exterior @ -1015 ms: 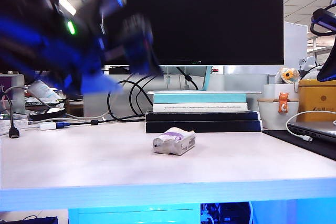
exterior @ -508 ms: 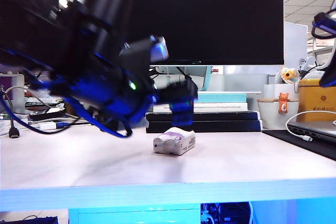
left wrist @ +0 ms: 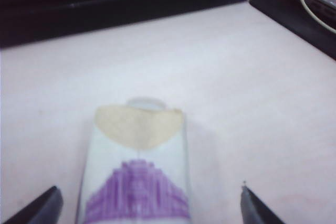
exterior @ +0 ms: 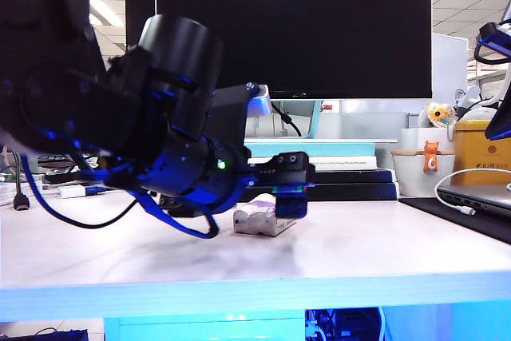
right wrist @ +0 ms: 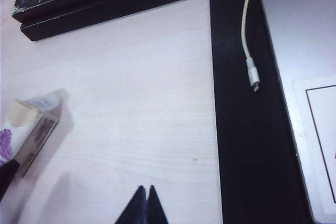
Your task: Pick up a packet of tissues from the table with the left hand, then take a tissue from it with the right hand.
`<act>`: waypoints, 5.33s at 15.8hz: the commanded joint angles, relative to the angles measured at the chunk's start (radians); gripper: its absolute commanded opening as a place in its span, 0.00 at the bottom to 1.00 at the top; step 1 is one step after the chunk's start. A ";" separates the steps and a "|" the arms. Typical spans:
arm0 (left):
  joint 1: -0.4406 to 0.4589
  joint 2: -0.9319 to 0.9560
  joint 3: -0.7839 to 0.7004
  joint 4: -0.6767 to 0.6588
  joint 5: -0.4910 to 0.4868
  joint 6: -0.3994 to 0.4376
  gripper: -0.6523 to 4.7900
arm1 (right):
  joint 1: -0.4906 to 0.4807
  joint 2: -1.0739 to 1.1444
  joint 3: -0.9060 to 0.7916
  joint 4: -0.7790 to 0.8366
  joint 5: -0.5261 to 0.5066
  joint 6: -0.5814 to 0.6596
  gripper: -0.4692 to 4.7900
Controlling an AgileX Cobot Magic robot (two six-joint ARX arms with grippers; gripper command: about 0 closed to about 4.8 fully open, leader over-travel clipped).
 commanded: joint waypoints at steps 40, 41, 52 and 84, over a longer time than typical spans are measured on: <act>0.110 -0.325 0.134 -0.548 1.030 0.486 0.45 | -0.002 -0.001 0.007 0.216 -0.775 0.292 0.28; 0.110 -0.325 0.134 -0.555 1.038 0.487 0.45 | -0.002 -0.001 0.007 0.229 -0.805 0.317 0.28; 0.109 -0.325 0.134 -0.441 1.167 0.443 0.45 | 0.000 0.030 0.003 0.198 -0.904 0.346 0.29; 0.294 -0.288 0.152 -0.697 0.803 0.403 0.31 | -0.010 0.182 0.003 0.368 -0.451 0.182 0.08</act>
